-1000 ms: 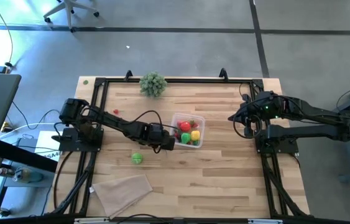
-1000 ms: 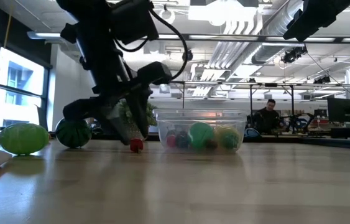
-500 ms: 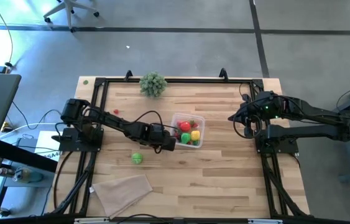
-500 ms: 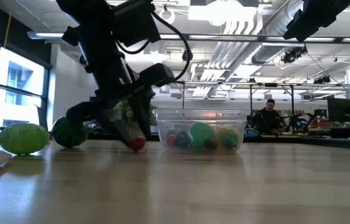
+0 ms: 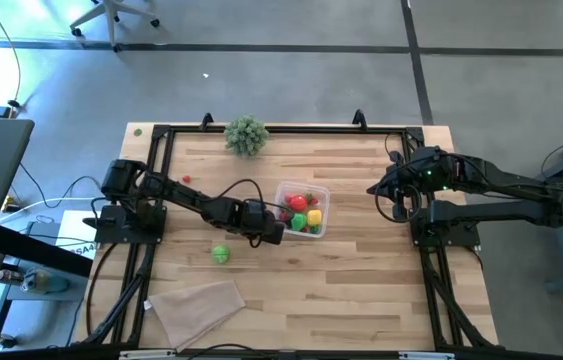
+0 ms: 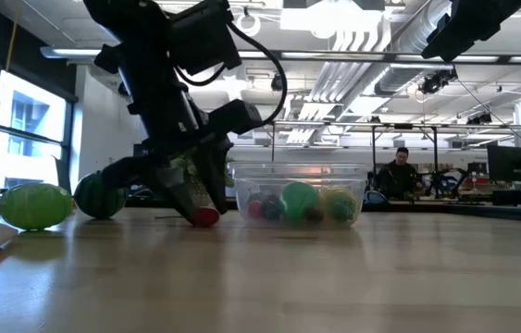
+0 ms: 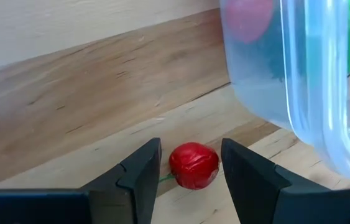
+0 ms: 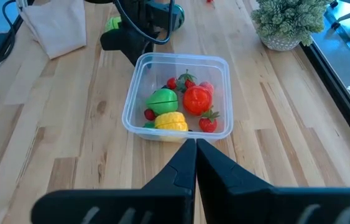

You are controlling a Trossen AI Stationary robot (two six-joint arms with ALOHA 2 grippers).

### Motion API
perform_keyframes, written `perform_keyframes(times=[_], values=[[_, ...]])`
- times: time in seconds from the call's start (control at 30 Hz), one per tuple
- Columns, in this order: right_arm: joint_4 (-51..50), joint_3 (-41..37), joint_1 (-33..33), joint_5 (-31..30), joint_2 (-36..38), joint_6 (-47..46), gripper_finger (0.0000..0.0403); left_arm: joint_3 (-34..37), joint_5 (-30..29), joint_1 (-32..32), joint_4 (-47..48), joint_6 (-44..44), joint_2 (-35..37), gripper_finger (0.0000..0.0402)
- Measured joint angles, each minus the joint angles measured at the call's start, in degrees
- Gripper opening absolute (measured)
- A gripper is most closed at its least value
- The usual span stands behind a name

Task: Pick and placing Produce into tupperware
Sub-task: Put the bottom red cherry into the transparent bin

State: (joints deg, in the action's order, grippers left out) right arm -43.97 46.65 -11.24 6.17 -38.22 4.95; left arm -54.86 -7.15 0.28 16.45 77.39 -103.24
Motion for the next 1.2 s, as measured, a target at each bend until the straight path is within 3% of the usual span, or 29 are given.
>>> perform_keyframes(times=[0.57,1.0,1.2], values=[[0.00,0.00,0.01,0.00,-0.02,0.00,0.0002,0.03,1.81,0.06,0.11,-23.17,-0.02,0.0163],[0.00,0.00,0.00,0.00,-0.02,0.00,0.0002,0.09,3.77,0.04,0.33,-52.88,-0.11,0.0163],[0.00,0.00,0.01,0.00,-0.02,0.00,0.0002,0.12,3.68,0.05,-0.24,-61.10,-0.17,0.0163]])
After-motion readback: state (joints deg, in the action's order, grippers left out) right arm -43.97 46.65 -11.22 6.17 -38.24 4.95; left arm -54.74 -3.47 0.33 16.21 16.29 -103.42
